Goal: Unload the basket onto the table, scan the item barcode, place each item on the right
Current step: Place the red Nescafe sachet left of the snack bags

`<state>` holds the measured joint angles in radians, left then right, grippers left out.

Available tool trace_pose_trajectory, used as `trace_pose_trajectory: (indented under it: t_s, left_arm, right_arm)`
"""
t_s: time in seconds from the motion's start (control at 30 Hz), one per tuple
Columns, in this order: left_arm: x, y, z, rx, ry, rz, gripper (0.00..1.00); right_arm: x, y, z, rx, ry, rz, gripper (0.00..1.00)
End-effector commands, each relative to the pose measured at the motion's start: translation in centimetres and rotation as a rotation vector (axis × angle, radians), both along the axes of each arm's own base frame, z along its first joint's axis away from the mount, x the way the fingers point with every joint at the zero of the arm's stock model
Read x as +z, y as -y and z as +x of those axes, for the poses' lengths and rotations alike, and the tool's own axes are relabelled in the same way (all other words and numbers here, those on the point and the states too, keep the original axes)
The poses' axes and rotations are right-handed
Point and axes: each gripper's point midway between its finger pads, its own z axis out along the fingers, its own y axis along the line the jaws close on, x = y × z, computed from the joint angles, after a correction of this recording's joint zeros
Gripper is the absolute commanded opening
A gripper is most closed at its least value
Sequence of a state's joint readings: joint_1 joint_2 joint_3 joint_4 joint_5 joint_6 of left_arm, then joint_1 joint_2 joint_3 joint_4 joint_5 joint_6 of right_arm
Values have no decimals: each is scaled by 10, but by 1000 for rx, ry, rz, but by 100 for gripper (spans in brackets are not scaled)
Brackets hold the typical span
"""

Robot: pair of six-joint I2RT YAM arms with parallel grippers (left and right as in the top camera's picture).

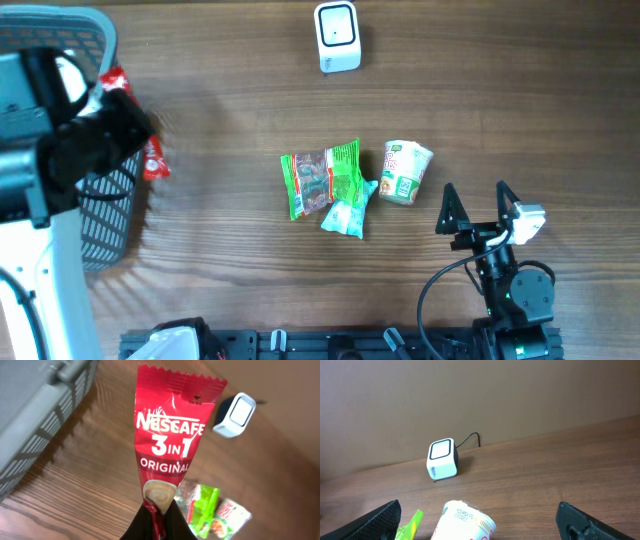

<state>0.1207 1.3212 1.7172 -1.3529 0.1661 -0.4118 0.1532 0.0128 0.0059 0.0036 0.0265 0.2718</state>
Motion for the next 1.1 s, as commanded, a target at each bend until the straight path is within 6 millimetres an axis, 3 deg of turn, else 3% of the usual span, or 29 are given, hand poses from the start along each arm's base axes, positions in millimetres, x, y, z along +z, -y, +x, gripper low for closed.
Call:
trace_pose_trajectory:
  t_s: [0.0, 0.1, 0.23, 0.43, 0.47, 0.5, 0.53, 0.63, 0.7, 0.77, 0.83, 0.93, 1.0, 1.07]
  left_arm:
    - [-52, 32, 1, -124, -154, 42, 4]
    - [-103, 64, 0, -226, -258, 48, 4]
    - [-154, 90, 1, -275, -325, 45, 4]
    - [-216, 114, 1, -329, -372, 53, 6]
    - [-223, 116, 1, -336, -378, 55, 33]
    - [-228, 118, 1, -341, -385, 56, 70]
    - [-228, 119, 3, -343, -381, 53, 89]
    - [-201, 116, 21, -329, -307, 46, 99]
    - [-166, 106, 35, -300, -239, 39, 100]
    - [-110, 79, 54, -229, -127, 64, 98]
    - [-67, 43, 65, -119, -41, 106, 98]
    - [-14, -31, 66, 99, 60, 167, 97]
    - [-4, -87, 54, 276, 68, 219, 97]
    - [-8, -137, 36, 432, 25, 263, 98]
  right_arm:
    - [2, 0, 0, 3, 9, 2, 100]
    - [2, 0, 0, 3, 9, 2, 100]
    - [2, 0, 0, 3, 9, 2, 100]
    - [2, 0, 0, 3, 9, 2, 100]
    - [2, 0, 0, 3, 9, 2, 100]
    - [2, 0, 0, 3, 9, 2, 100]
    - [2, 0, 0, 3, 9, 2, 100]
    - [2, 0, 0, 3, 9, 2, 100]
    - [2, 0, 0, 3, 9, 2, 100]
    - [2, 0, 0, 3, 9, 2, 100]
    - [2, 0, 0, 3, 9, 2, 100]
    - [2, 0, 0, 3, 9, 2, 100]
    - [2, 0, 0, 3, 9, 2, 100]
    - [2, 0, 0, 3, 9, 2, 100]
